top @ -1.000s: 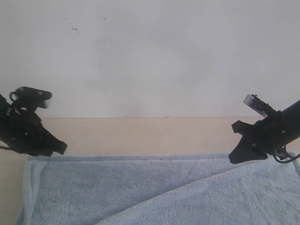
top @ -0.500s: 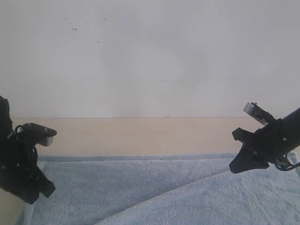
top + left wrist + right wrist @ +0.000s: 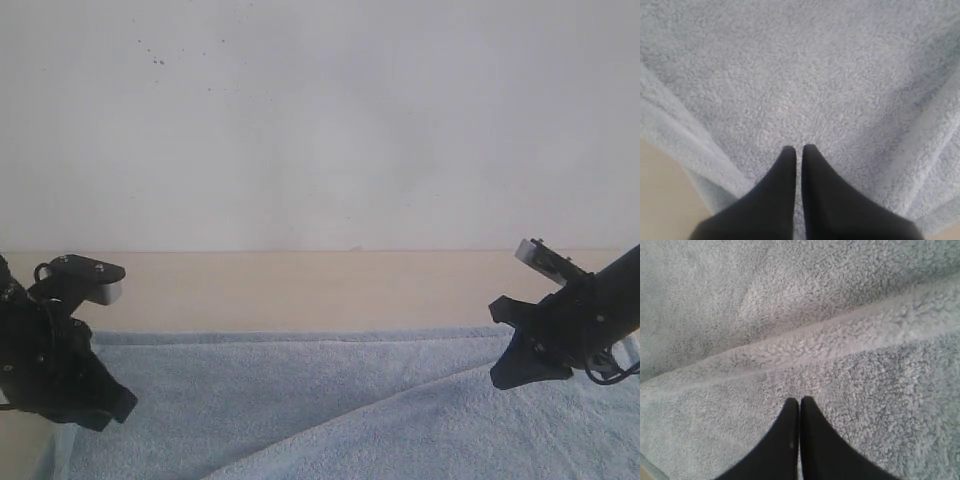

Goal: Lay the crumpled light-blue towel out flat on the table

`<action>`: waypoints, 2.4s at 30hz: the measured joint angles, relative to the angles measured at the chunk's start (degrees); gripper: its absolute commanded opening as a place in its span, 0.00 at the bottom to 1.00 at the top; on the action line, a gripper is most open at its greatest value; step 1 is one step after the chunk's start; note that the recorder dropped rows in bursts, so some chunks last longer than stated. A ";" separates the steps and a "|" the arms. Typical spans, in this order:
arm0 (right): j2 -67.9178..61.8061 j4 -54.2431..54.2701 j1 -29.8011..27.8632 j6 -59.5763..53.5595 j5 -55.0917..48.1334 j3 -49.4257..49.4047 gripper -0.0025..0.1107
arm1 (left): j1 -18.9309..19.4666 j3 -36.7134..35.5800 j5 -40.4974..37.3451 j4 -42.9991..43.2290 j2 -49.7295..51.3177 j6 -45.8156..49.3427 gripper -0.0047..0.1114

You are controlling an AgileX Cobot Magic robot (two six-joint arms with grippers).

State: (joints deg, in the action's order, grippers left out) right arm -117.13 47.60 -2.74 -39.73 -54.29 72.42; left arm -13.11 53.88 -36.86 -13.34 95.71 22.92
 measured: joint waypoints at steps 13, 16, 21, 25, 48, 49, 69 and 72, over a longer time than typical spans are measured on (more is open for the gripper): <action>0.00 0.12 1.06 0.00 -3.44 -0.43 0.02 | -0.16 -7.00 1.34 -1.66 -0.21 1.55 0.07; 0.00 -0.01 2.64 -0.41 -3.58 -0.43 0.02 | -0.56 -7.00 0.07 3.22 -0.21 -1.76 0.07; 0.00 0.01 4.58 -0.89 -3.46 -0.43 0.02 | -0.67 -7.12 -2.98 21.66 -0.50 -17.86 0.07; 0.00 0.01 4.58 -1.02 -3.22 -0.43 0.02 | -0.67 -7.19 -4.24 32.23 -1.89 -28.40 0.07; 0.00 -0.08 6.79 -0.57 -3.18 -0.43 0.02 | -0.67 -19.29 -2.95 -0.14 -10.23 0.12 0.07; 0.00 -0.08 7.17 -0.57 -3.18 -0.43 0.02 | -0.67 -19.47 -2.21 1.59 -10.23 -2.20 0.07; 0.00 -0.08 7.88 -0.57 -2.72 -0.43 0.02 | -0.67 -19.61 -13.10 31.72 -16.27 -37.75 0.07; 0.10 -0.47 7.88 -0.57 -2.72 -0.43 0.02 | -0.67 -19.61 -11.33 31.27 -18.68 -37.34 0.07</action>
State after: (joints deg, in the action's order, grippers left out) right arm -117.02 47.13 5.14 -40.30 -57.02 71.99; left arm -13.79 34.27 -48.20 17.93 77.03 -14.41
